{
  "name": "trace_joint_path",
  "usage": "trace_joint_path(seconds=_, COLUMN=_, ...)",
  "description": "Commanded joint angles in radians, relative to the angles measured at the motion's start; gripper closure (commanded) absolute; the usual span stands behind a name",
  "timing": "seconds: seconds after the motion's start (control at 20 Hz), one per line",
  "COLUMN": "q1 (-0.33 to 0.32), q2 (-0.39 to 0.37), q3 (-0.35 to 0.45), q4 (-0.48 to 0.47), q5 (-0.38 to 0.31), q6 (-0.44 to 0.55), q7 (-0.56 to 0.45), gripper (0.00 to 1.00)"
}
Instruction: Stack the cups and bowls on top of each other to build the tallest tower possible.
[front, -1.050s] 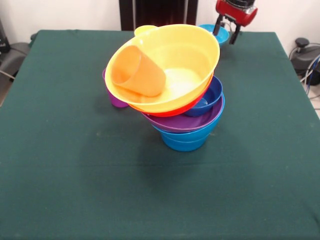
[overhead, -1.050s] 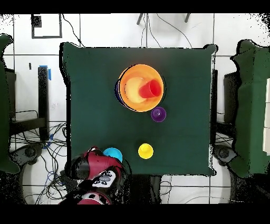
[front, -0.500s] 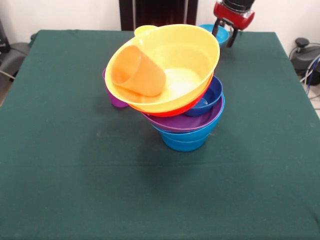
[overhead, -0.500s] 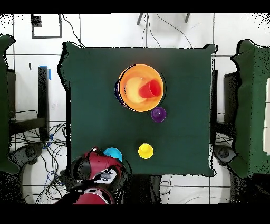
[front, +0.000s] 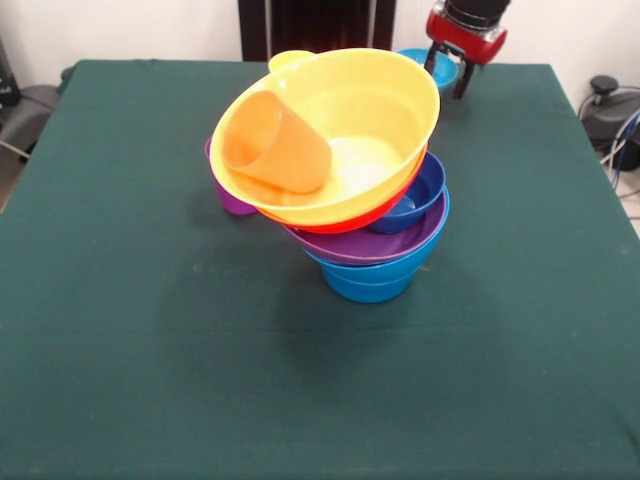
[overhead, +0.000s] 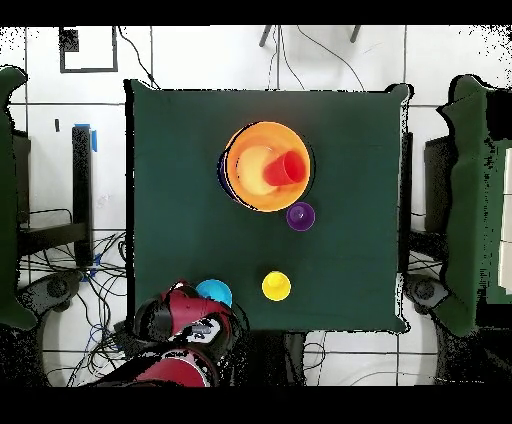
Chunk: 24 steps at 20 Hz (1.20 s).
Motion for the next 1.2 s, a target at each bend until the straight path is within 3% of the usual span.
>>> trace_joint_path(seconds=0.05, q1=0.000, q2=0.040, q3=0.124, q4=-0.001, q5=0.067, q6=-0.076, q7=0.227, gripper=0.00)
trace_joint_path(seconds=0.45, q1=-0.016, q2=0.053, q3=0.125, q4=-0.012, q5=0.060, q6=-0.082, q7=0.206, gripper=0.00)
trace_joint_path(seconds=0.5, q1=-0.021, q2=0.052, q3=0.129, q4=-0.011, q5=0.060, q6=-0.076, q7=0.204, gripper=1.00)
trace_joint_path(seconds=1.2, q1=-0.005, q2=0.034, q3=0.112, q4=-0.005, q5=0.076, q6=-0.054, q7=0.206, gripper=1.00)
